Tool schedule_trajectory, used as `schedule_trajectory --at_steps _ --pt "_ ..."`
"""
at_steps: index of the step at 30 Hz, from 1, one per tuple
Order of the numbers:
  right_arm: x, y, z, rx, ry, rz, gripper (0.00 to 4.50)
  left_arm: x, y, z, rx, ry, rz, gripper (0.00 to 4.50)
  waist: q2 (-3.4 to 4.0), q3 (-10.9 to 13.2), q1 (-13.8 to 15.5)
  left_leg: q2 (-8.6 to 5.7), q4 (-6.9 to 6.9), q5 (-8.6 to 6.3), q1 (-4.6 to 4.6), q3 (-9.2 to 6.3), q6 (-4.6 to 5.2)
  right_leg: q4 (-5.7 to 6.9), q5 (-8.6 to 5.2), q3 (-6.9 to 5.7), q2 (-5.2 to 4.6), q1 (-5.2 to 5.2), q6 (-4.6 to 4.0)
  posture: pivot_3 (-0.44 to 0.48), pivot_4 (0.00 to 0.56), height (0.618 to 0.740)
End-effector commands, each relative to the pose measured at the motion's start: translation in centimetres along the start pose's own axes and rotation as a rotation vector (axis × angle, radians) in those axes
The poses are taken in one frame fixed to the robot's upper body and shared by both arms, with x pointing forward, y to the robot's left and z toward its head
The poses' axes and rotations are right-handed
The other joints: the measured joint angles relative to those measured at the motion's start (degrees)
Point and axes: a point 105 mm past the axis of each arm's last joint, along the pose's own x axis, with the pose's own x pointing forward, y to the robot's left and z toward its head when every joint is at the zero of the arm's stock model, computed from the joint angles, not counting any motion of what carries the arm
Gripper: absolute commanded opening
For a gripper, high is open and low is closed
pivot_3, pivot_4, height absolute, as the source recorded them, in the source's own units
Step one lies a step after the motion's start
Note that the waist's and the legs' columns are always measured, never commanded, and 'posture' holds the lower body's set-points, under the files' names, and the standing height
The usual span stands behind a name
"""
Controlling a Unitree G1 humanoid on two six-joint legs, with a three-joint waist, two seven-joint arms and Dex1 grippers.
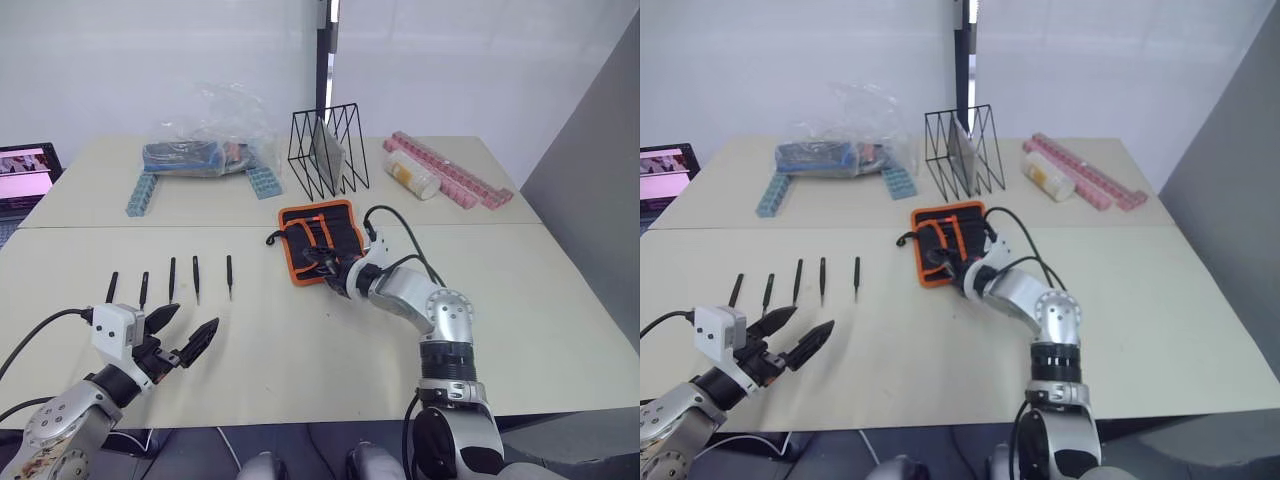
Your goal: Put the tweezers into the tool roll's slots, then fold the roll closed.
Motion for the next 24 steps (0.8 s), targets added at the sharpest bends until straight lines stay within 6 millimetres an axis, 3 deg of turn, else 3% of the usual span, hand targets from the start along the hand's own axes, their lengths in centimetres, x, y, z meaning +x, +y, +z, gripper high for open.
schedule_trajectory --at_steps 1,8,19,24 --pt "0.9 2.5 0.4 -0.030 -0.027 0.092 4.50 -0.4 -0.2 1.5 0.042 -0.049 0.009 4.49 0.00 0.0 0.0 0.00 0.00 0.00 -0.05 0.00 0.00 0.00 0.00 -0.01 0.00 -0.03 0.00 0.000 0.150 0.737" --pt "2.6 3.4 1.4 -0.035 -0.056 0.124 4.50 -0.7 -0.2 1.4 0.042 -0.043 0.015 4.49 0.00 0.0 0.0 0.00 0.00 0.05 -0.31 0.03 -0.06 0.20 0.01 0.03 0.00 -0.45 -0.01 0.000 0.150 0.737" --pt "2.0 7.0 1.7 -0.023 -0.052 0.210 4.50 -0.7 0.0 1.6 0.050 -0.043 0.016 4.49 0.00 0.0 0.0 0.00 0.00 0.05 -0.36 0.01 -0.06 0.33 0.02 0.01 -0.07 -0.47 -0.01 0.000 0.150 0.737" --pt "3.2 6.9 2.4 -0.030 -0.071 0.191 4.50 -0.7 -0.1 1.7 0.053 -0.044 0.016 4.49 0.00 0.0 -0.2 0.01 0.00 0.07 -0.33 0.03 -0.07 0.31 0.02 0.03 -0.01 -0.49 -0.02 0.000 0.150 0.737"
